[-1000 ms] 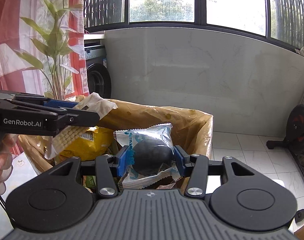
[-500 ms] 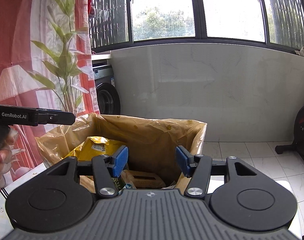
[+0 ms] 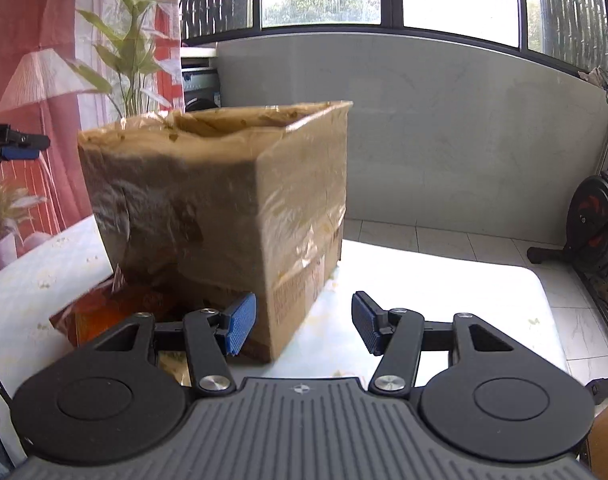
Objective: Organize snacks
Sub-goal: 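Open both tools to drop the cracker pack and clear packet into the box, then grasp a yellow wrapped snack with the right tool while the left tool grasps an orange chip bag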
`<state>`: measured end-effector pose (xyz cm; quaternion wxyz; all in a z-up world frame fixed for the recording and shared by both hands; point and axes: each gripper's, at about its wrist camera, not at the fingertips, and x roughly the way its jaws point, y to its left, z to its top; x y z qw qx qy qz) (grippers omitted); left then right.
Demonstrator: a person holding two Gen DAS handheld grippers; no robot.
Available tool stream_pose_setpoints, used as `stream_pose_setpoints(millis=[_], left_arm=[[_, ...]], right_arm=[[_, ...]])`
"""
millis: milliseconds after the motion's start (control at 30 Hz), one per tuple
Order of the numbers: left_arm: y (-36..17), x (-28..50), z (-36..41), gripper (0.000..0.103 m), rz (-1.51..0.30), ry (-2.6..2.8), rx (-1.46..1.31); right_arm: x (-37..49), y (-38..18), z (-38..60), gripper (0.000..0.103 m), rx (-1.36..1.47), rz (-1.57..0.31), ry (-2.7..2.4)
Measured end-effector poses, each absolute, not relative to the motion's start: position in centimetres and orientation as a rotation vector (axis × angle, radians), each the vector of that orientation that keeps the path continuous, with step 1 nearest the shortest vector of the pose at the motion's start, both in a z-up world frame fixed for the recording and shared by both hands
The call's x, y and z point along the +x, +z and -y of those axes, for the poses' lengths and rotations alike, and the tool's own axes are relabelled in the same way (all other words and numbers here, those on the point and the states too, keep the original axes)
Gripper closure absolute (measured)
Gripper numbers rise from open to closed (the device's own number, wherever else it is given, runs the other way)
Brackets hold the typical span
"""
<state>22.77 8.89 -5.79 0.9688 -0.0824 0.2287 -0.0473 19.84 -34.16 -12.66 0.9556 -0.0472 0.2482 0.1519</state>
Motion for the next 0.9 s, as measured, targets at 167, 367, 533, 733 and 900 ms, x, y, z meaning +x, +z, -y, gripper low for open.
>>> stream_pose_setpoints(millis=[167,367,533,733,900], left_arm=[[-9.0,21.4,-10.0,0.035,-0.549,-0.058,-0.218],[-10.0,20.7,-9.7,0.035,-0.580,-0.070,-0.226],[-10.0,21.0,-9.2,0.035,-0.585,-0.081,-0.216],[-10.3,20.9,-9.0,0.035,-0.596,-0.086,-0.205],[-10.6,20.9,-9.0,0.035,-0.609,-0.079,-0.206]], right_arm=[[18.5,-17.1,34.1,0.046,-0.256,-0.656,0.335],[17.9,-20.2,35.2,0.043,-0.370,-0.780,0.370],[18.8,-20.6,36.1,0.036,-0.399,-0.803,0.381],[20.9,-20.6,36.4,0.037,-0.329,-0.832,0.427],[21.8,-20.6,37.1,0.052,-0.201,-0.865,0.428]])
